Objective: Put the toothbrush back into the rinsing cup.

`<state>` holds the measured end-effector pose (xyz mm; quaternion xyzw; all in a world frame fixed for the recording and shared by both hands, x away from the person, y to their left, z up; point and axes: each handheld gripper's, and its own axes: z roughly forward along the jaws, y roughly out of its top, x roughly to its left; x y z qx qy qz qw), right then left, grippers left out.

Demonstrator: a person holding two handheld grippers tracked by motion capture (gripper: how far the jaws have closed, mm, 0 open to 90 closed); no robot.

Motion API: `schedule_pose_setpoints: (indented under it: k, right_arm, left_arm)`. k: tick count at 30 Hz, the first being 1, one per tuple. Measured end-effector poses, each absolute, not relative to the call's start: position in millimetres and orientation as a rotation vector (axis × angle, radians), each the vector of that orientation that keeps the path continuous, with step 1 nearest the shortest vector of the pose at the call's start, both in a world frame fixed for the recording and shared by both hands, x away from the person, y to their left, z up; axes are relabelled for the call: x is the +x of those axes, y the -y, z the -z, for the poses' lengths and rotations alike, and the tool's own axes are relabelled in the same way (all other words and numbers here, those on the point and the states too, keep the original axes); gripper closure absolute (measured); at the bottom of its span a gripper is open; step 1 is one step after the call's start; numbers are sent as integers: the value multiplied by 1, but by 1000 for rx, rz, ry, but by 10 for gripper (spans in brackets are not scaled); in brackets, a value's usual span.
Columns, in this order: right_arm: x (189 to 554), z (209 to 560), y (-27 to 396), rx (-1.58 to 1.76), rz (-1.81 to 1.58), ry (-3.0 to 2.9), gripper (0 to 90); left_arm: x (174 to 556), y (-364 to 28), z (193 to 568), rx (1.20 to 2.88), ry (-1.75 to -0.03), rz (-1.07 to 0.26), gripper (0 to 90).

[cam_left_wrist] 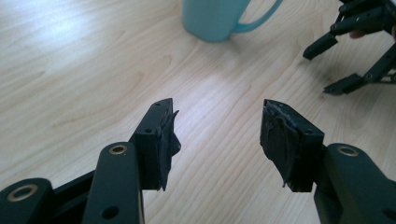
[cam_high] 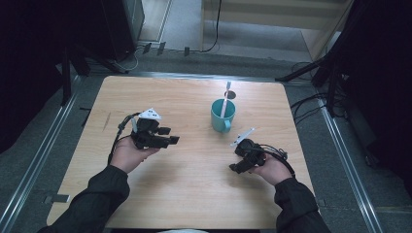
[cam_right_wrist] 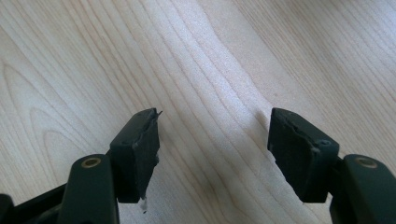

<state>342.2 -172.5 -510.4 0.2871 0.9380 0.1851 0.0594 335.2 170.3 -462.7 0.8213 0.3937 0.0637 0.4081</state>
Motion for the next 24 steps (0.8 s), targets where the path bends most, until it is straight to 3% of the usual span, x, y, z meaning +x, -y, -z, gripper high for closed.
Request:
schedule_pose_setpoints:
  k: [24]
  right_arm:
    - [342, 510, 174, 879, -561, -2844, 335]
  left_arm:
    - [323, -204, 483, 2079, -1121, -177, 391]
